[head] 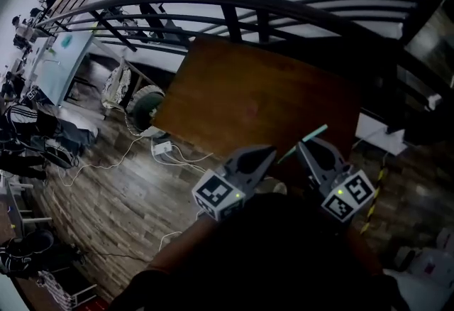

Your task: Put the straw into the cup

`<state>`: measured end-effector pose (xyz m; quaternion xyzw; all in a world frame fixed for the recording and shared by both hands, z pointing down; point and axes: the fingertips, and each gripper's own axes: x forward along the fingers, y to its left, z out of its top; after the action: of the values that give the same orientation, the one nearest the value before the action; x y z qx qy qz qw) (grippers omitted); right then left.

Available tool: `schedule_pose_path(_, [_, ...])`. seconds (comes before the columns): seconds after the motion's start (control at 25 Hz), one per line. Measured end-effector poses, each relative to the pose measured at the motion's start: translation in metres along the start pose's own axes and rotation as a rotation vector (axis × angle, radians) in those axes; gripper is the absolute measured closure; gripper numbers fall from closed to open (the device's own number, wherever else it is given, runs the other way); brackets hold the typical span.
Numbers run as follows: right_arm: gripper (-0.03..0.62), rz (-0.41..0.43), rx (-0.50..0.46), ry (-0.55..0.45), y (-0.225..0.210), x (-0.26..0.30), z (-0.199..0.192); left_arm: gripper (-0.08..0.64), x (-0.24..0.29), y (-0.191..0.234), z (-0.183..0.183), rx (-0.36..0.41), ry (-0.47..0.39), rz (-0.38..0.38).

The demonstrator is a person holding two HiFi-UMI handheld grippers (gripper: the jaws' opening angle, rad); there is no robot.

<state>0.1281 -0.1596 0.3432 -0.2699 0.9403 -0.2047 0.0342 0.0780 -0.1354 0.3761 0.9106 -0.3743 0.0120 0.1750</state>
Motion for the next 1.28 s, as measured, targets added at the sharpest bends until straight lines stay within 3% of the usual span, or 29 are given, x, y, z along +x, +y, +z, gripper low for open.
schedule_pose_path(0.28, [0.558,-0.079,0.012,-0.037,0.008,0.039,0.0,0.549,-0.013,0.039,0.013,0.077,-0.005,-0.094])
schedule_pose_path(0.44, [0.558,-0.121,0.016,-0.052,0.012,0.066,-0.002,0.549,-0.023,0.062,0.02,0.052,0.027,-0.138])
schedule_pose_path(0.64, [0.558,-0.163,0.02,-0.084,0.022,0.105,0.001,0.549,-0.043,0.097,0.034,0.077,0.033,-0.186])
schedule_pose_path(1.28, [0.558,-0.276,-0.033,-0.094,0.04,0.187,0.003,0.549,-0.095,0.182,0.055,0.045,-0.005,-0.268])
